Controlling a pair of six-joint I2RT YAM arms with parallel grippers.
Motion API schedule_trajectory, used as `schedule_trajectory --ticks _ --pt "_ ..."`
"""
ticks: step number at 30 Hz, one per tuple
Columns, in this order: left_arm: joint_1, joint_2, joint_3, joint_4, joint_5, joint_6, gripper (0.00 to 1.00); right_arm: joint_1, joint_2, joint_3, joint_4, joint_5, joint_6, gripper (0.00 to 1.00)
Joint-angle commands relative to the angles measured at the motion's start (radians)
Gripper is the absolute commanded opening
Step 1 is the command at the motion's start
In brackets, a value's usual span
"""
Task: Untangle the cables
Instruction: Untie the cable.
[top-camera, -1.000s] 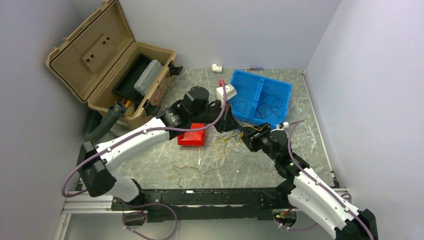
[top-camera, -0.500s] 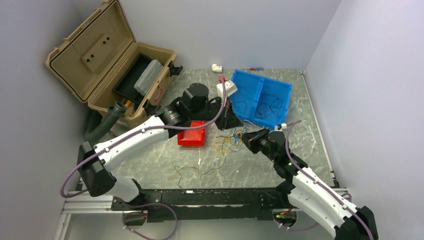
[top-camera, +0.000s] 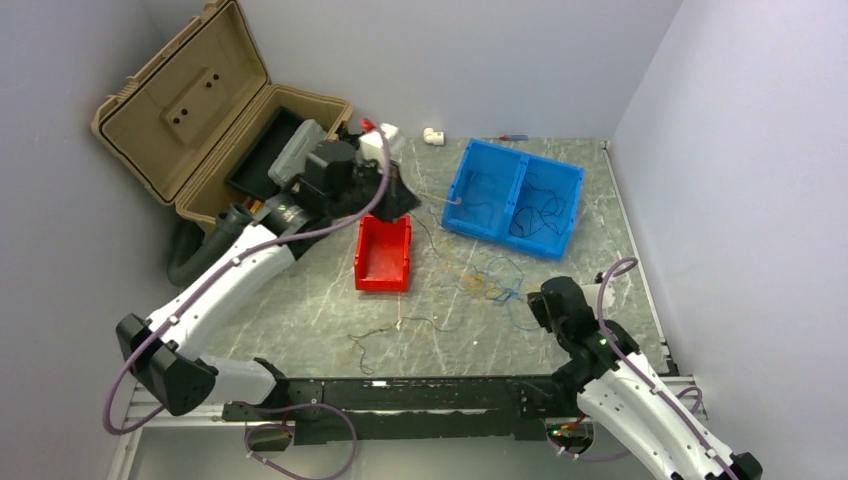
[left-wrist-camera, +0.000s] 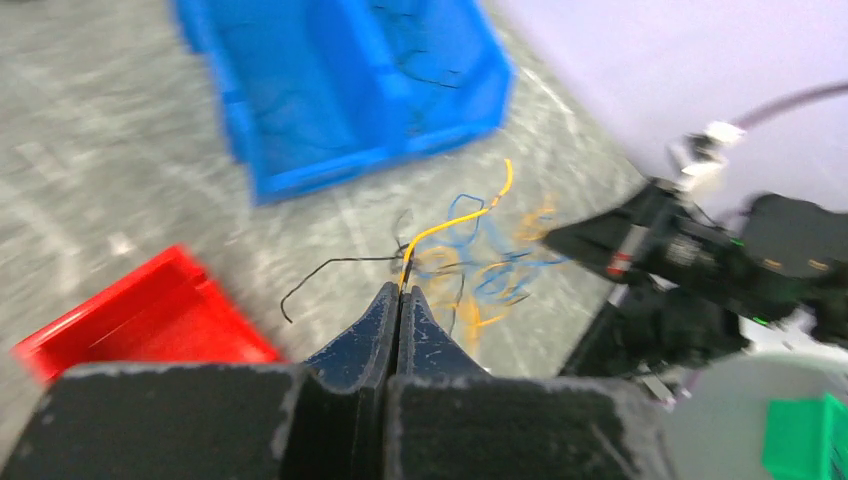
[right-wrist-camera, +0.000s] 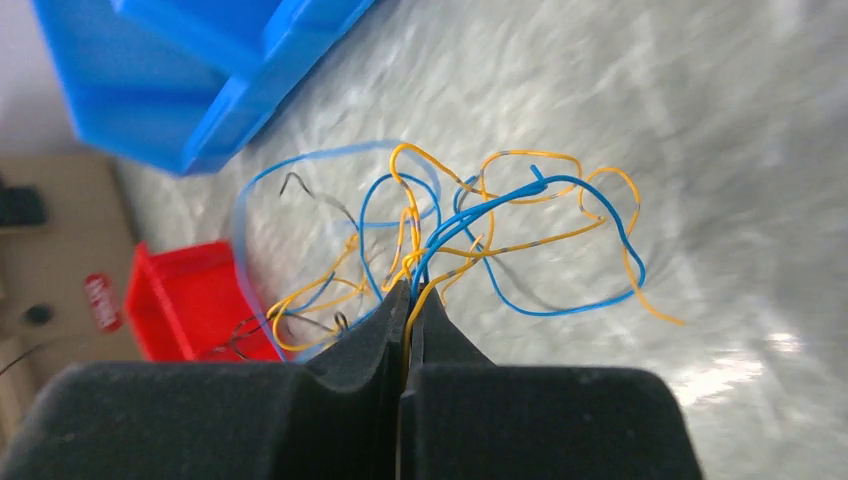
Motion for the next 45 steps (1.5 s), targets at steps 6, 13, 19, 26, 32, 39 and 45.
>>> schedule_trajectory --ticks 6,13,19,26,32,39,45 --pt "0.224 -0.180 -0.088 -0.144 -0.150 0.060 0.00 -0.001 0.045 0.226 -0.447 0.448 -0.035 0.00" --pt "0.274 -0.235 -0.128 -0.185 -0.188 0.054 0.00 -0.001 0.048 0.266 -0.406 0.507 -0.149 0.00" --pt "0.304 -0.251 -0.059 -0.312 -0.402 0.089 0.00 -0.002 0.077 0.294 -0.478 0.562 -0.116 0.00" --pt "0.367 -0.355 -0.050 -0.340 -0.570 0.096 0.00 -0.002 0.154 0.334 -0.659 0.598 0.126 0.00" --pt "0.368 -0.415 -0.081 -0.298 -0.536 0.098 0.00 -0.002 0.096 0.332 -0.534 0.583 -0.041 0.00" --pt "0.368 -0.470 -0.097 -0.163 -0.192 0.121 0.00 -0.002 -0.053 0.296 -0.227 0.407 -0.472 0.14" --pt "0.361 -0.438 -0.058 -0.090 0.174 0.078 0.00 -0.002 -0.125 0.264 -0.016 0.183 -0.732 0.61"
